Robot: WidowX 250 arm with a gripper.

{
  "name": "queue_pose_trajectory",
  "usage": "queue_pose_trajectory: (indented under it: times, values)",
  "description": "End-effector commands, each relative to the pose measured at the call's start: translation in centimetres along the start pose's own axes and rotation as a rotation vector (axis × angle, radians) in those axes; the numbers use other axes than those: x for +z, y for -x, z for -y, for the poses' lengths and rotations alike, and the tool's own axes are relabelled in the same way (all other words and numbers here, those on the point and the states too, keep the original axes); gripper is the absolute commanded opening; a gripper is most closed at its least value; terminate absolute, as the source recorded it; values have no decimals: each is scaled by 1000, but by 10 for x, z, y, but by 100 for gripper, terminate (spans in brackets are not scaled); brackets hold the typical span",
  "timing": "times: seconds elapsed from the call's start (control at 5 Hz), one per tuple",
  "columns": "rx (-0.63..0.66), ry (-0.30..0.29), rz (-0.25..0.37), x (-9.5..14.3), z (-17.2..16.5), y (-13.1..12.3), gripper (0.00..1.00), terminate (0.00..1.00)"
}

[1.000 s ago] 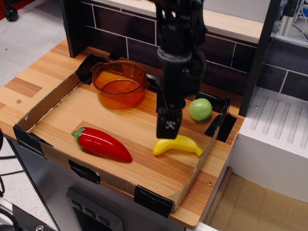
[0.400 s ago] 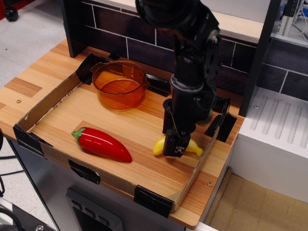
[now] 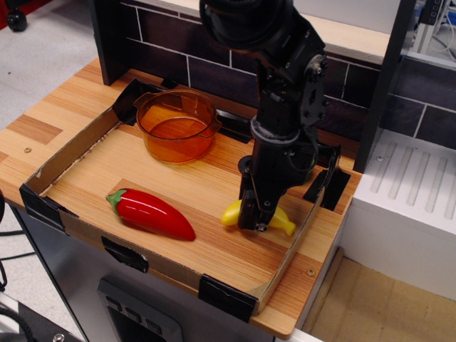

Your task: Put banana in pot

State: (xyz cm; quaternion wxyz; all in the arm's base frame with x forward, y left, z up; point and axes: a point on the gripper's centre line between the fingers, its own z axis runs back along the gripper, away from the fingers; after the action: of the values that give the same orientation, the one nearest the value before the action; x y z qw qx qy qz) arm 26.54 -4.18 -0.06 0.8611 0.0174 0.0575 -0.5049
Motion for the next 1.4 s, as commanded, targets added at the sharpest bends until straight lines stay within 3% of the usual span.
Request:
queue_pose_trajectory:
  times: [0.0,0.2,0.6,0.8,1.2]
  values:
    - [121,-39,167,69,-11,31,0,0]
    - [354,-104,204,91,-36,47,0,0]
    - [740,-203,233,99,-79,88,0,0]
    - [866,-215,208,94,-89,105,0,0]
    - [924,-233,123,65,-107,120,0,0]
